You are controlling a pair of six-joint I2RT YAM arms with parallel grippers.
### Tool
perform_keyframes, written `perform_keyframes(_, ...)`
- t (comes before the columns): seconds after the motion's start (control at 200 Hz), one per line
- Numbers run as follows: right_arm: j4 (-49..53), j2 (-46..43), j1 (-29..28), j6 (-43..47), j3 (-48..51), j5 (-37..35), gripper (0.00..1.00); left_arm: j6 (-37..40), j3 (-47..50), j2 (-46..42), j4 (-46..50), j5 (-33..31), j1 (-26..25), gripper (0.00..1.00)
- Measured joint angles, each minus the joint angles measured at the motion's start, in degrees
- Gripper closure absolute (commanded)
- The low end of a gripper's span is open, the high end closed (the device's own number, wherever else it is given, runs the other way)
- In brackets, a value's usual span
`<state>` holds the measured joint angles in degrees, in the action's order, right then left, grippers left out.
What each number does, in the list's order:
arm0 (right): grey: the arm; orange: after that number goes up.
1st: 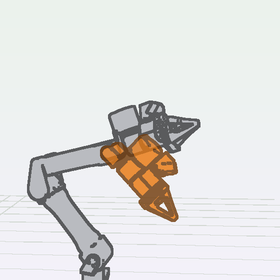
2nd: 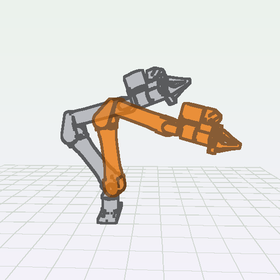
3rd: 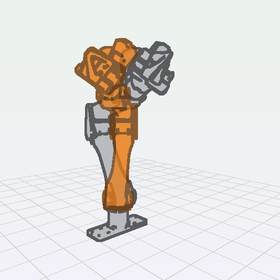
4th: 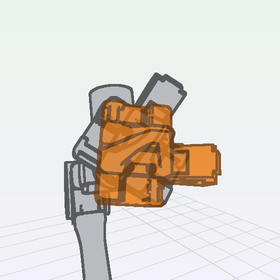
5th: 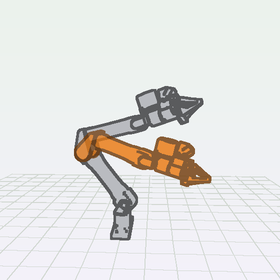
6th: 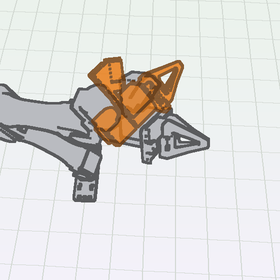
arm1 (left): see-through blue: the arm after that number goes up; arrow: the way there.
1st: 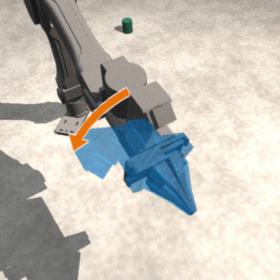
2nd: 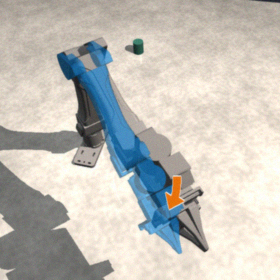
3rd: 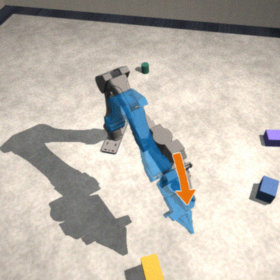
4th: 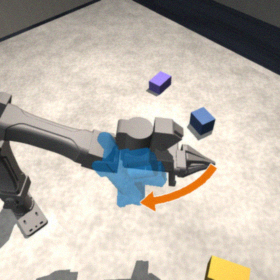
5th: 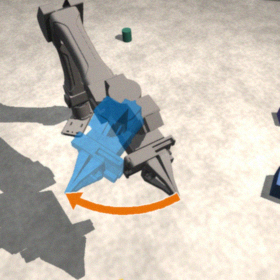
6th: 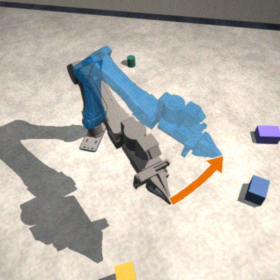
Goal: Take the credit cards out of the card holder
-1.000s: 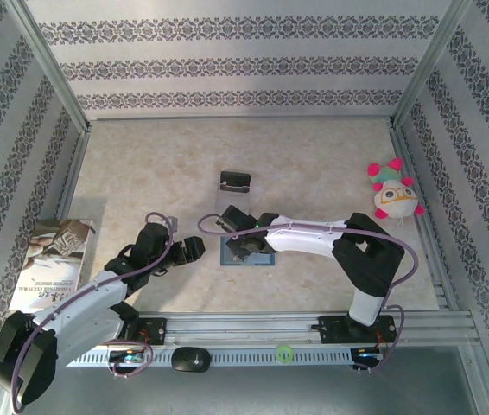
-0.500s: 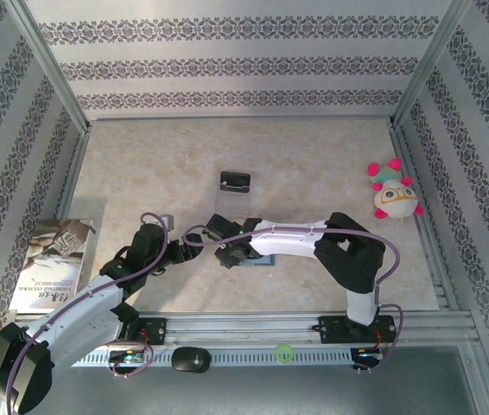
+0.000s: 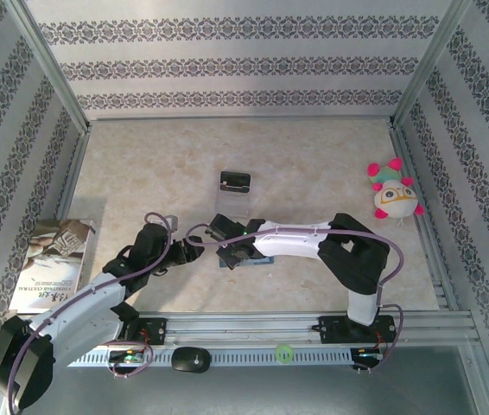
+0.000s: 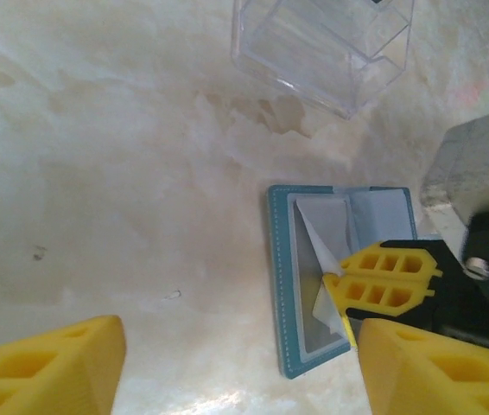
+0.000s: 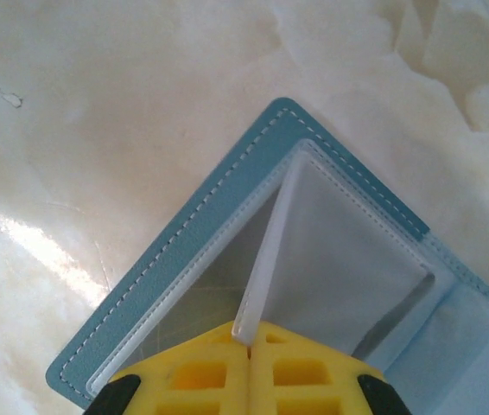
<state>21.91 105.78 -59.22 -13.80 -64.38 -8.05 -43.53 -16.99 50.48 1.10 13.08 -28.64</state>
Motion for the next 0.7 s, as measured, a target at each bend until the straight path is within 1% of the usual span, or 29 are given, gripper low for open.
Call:
perform_keyframes(0.06, -1.9, -1.7, 0.2, -0.5, 2.0, 0.7, 1.00, -0.3, 0.0, 2.1, -1.2, 0.0, -1.3, 0.45)
perform_keyframes(0.175, -5.6, -5.2, 0.6, -2.0, 5.4, 2.1, 1.00, -1.0, 0.0, 6.6, -4.2, -0.1, -3.9, 0.54)
perform_keyframes(0.315, -11.0, -9.0, 1.4, -4.7, 9.1, 4.1, 1.00, -1.7, -0.6, 11.4, -7.7, -0.6, -7.0, 0.61)
perform_keyframes(0.415, -13.7, -9.6, 2.0, -6.6, 10.3, 5.1, 1.00, -2.1, -2.2, 15.1, -10.3, -1.3, -9.0, 0.68)
perform_keyframes(0.495, -15.0, -9.6, 2.1, -7.5, 11.0, 5.9, 1.00, -2.3, -3.1, 17.9, -12.6, -1.4, -9.6, 0.73)
perform_keyframes(0.7, -16.9, -9.6, 2.1, -9.1, 12.2, 6.8, 1.00, -3.4, -3.3, 23.3, -16.0, -1.6, -10.1, 0.82)
